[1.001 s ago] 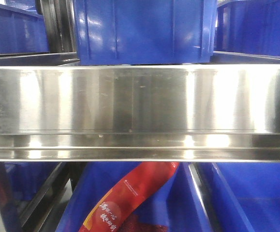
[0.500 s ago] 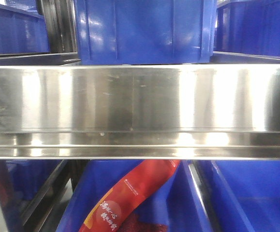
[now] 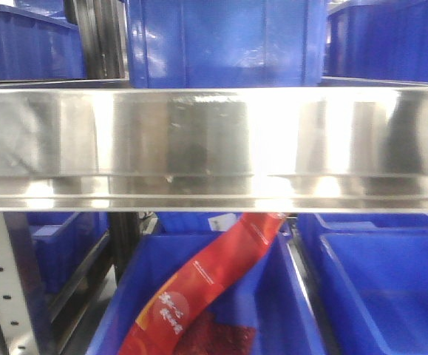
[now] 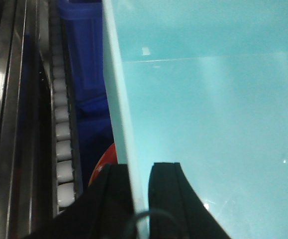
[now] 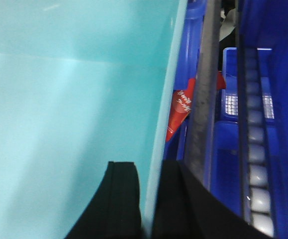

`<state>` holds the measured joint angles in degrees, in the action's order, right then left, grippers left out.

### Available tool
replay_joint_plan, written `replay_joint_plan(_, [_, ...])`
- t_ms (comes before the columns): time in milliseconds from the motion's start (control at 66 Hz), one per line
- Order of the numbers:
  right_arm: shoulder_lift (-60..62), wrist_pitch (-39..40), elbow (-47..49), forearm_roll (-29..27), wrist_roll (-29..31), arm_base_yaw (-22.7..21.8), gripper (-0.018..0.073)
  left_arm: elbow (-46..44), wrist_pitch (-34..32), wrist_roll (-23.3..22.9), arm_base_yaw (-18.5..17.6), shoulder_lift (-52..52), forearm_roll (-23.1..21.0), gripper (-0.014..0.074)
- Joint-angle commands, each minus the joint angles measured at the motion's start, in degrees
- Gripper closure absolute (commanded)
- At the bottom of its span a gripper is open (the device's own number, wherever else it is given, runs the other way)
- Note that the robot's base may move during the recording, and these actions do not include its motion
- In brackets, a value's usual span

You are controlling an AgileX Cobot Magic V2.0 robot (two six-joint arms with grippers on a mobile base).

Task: Fetch blue bin and place on conveyor start
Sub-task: 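Hold the bin in both grippers and back away from the rack, then carry the bin in both grippers while driving across the floor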

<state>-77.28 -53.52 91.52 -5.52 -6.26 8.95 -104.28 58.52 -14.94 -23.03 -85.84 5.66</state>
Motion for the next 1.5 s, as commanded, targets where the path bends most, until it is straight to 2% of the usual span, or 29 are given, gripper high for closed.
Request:
replay_joint_plan(0, [0.69,1.70,0.47,1.31,1.00,-0.11,0.0712,-0.71,-5.54,1.05,-0.29,0.91,-0.09,0.0708])
replay_joint_plan(606, [0.69,1.70,0.47,1.31,1.00,-0.11,0.0712,-0.71,-20.69,1.05,-0.29,0.91,0.04,0.0708])
replay_joint_plan(1486, [0.69,1.70,0.47,1.31,1.00,-0.11,0.0712,-0.71,-20.84,1.05,-0.29,0.91,0.04,0.0708])
